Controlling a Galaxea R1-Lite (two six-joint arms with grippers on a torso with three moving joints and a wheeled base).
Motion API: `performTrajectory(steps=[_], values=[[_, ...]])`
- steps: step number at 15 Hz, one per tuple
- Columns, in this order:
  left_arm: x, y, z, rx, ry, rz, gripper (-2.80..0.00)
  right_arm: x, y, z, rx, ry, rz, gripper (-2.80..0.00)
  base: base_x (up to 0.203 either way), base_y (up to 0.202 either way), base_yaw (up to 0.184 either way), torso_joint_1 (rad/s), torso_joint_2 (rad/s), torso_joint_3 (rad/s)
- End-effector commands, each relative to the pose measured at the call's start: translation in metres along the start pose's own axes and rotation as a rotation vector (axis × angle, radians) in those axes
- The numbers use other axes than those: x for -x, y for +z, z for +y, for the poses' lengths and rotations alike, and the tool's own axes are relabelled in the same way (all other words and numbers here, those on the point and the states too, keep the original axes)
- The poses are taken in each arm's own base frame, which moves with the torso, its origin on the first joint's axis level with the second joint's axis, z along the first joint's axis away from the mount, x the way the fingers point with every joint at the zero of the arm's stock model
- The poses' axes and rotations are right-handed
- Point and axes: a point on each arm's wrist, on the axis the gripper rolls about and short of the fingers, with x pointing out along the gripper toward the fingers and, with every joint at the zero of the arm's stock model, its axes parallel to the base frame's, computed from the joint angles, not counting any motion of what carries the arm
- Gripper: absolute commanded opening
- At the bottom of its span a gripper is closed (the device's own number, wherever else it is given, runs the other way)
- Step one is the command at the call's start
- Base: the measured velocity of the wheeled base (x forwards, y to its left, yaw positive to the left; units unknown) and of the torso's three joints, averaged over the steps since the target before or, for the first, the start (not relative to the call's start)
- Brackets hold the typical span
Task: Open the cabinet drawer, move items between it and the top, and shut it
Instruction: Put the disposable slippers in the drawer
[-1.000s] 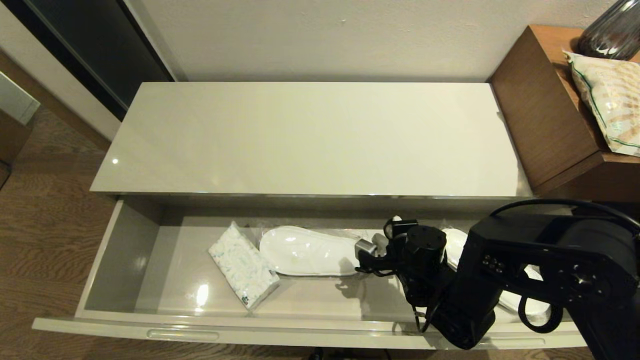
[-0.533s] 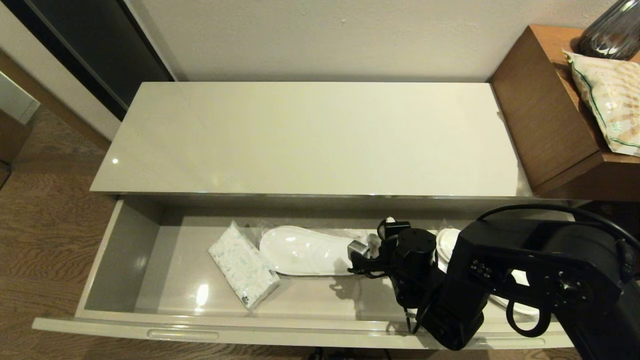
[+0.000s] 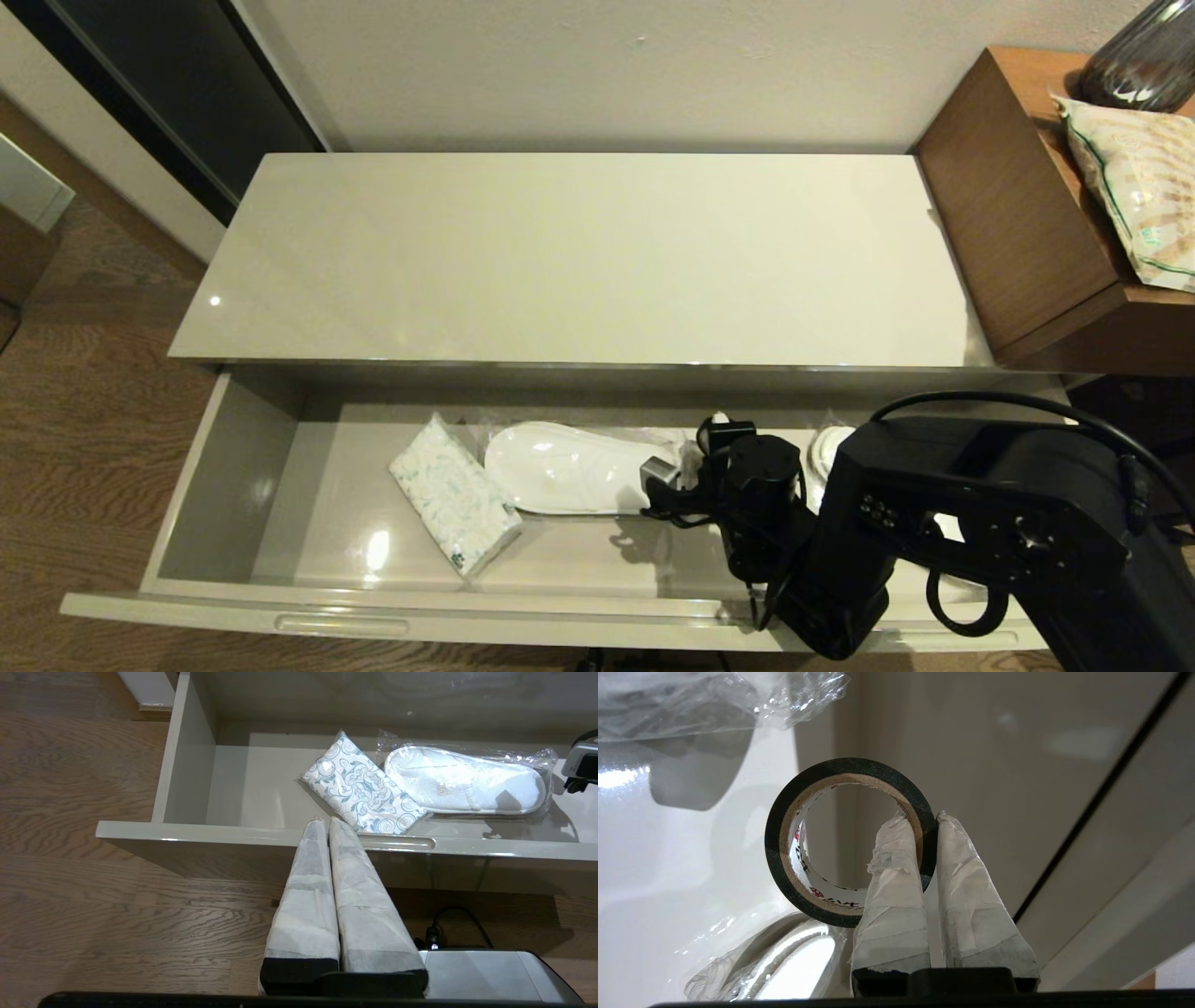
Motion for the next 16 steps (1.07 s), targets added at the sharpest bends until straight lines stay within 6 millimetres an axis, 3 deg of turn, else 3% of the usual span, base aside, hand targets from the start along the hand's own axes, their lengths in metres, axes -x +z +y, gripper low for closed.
performTrajectory(steps=[1, 16], values=[[0.000, 0.000, 0.000, 0.000, 0.000, 0.000, -2.80, -0.002, 0.005, 0.003, 0.004, -0.008, 0.000, -2.80, 0.000, 0.000, 0.000, 0.000, 0.00, 0.000], [0.000, 0.000, 0.000, 0.000, 0.000, 0.000, -2.80, -0.010, 0.017, 0.021, 0.006, -0.004, 0.003, -2.80, 0.000, 0.000, 0.000, 0.000, 0.00, 0.000]])
